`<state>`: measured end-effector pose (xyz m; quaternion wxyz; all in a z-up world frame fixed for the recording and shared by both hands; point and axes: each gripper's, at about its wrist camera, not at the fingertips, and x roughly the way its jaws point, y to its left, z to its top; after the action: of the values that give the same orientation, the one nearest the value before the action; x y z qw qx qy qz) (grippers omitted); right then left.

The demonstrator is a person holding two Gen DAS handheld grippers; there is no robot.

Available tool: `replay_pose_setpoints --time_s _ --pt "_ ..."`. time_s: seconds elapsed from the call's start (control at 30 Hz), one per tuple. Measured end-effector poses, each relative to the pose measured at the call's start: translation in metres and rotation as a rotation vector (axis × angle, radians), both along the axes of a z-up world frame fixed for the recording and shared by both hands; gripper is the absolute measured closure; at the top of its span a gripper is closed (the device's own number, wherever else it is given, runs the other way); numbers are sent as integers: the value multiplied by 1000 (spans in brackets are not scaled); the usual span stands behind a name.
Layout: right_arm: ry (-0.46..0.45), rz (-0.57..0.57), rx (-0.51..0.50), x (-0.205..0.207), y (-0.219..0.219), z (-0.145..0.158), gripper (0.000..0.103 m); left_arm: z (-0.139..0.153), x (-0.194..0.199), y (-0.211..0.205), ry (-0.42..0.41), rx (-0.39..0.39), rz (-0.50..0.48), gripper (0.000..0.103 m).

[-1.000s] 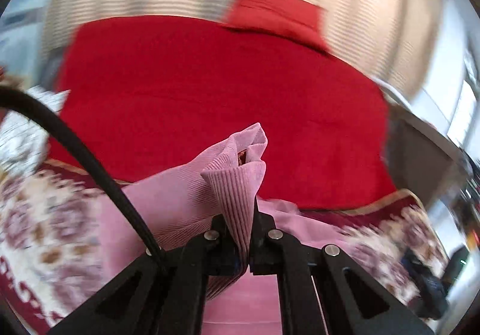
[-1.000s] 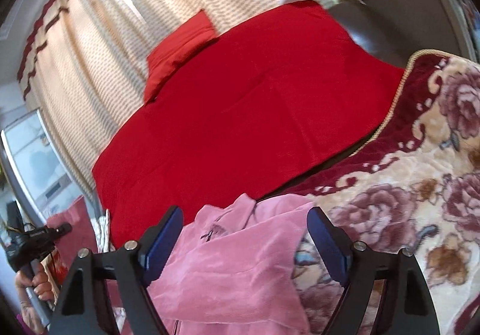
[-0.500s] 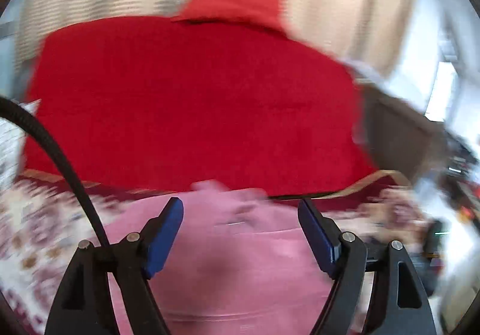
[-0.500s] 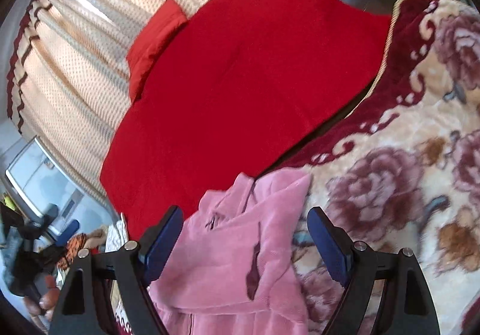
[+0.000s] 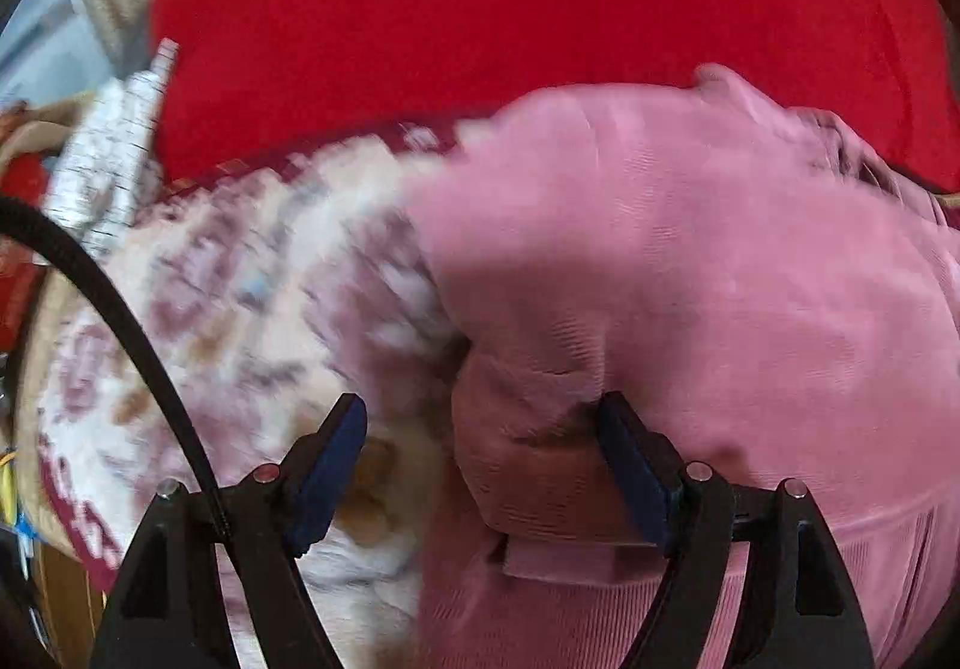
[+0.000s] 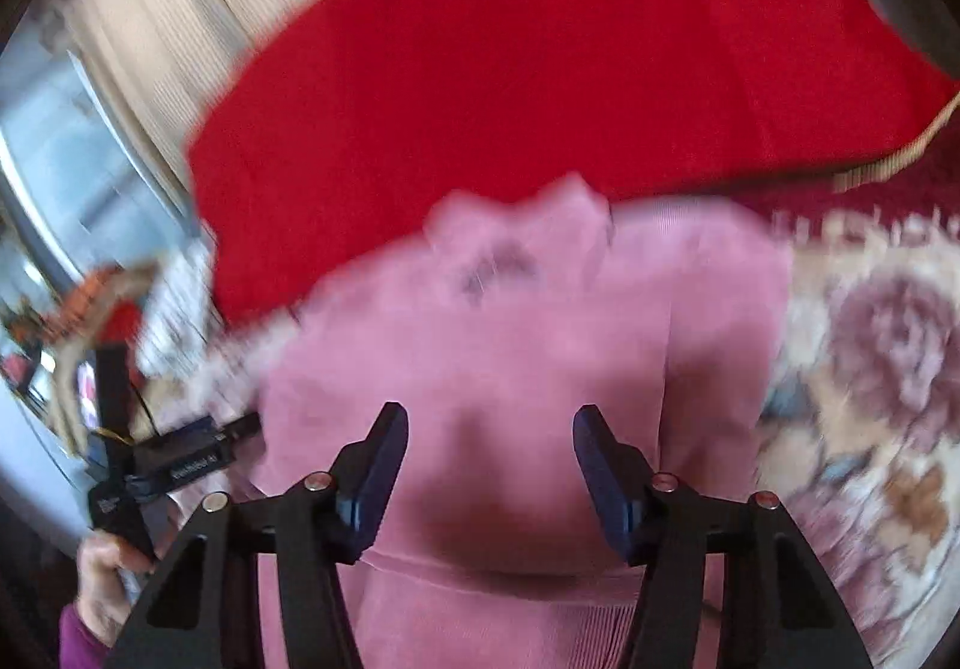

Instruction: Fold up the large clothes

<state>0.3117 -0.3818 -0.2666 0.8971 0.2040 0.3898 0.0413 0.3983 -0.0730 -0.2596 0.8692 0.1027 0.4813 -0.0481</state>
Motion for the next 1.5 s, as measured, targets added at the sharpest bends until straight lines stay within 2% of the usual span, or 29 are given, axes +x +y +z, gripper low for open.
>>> replay_pose_setpoints --time_s 0.03,0.07,0.13,0.2,0.23,0.3,0.37,0.43,0.53,0.63,0.7,0.8,0.97,1.03,1.1,1.13,1.33,1.4,1.5 --pt "74 0 -12 8 3 -16 44 3 -2 2 -3 -9 0 24" --pt "73 -3 -16 9 4 -18 44 11 -4 7 -18 -27 -2 24" --pt "46 -7 -42 4 7 -11 44 23 -11 14 -85 -56 2 24" --pt "-26 -2 -6 -7 4 1 44 33 -19 17 -136 -53 1 24" --pt "-77 4 10 -15 4 8 44 33 -23 14 -135 -48 -22 24" --pt "-111 -3 -7 -20 5 14 40 20 -27 7 -83 3 -63 24" --pt "-46 13 -24 -14 10 4 37 8 -28 5 -37 33 -79 24" --pt "64 46 -39 -5 14 -16 37 10 -37 12 -34 -1 -80 24" --pt "23 60 -80 -22 18 -7 37 33 -64 37 -87 -80 -85 24" --pt "-50 110 -35 -63 10 11 33 45 -96 61 -134 -122 -96 24" --pt "-86 111 -37 -88 3 21 31 44 -116 80 -136 -162 -113 24" --pt "-109 82 55 -138 -22 18 25 26 -155 104 -80 -197 -159 24" --pt "-38 77 176 -206 -58 -3 25 2 -208 116 -6 -231 -271 24" --pt "18 103 216 -223 -67 -13 25 -9 -224 113 34 -230 -315 33" --pt "69 122 253 -235 -73 -26 25 -15 -229 112 82 -257 -341 58" --pt "89 126 266 -238 -75 -32 25 -18 -229 112 101 -281 -346 59" --pt "166 122 242 -234 -81 -67 25 -32 -214 120 180 -370 -289 57" --pt "165 116 264 -225 -81 -74 23 -35 -211 121 194 -386 -276 45" --pt "147 119 256 -223 -78 -76 23 -40 -208 119 207 -402 -284 44"
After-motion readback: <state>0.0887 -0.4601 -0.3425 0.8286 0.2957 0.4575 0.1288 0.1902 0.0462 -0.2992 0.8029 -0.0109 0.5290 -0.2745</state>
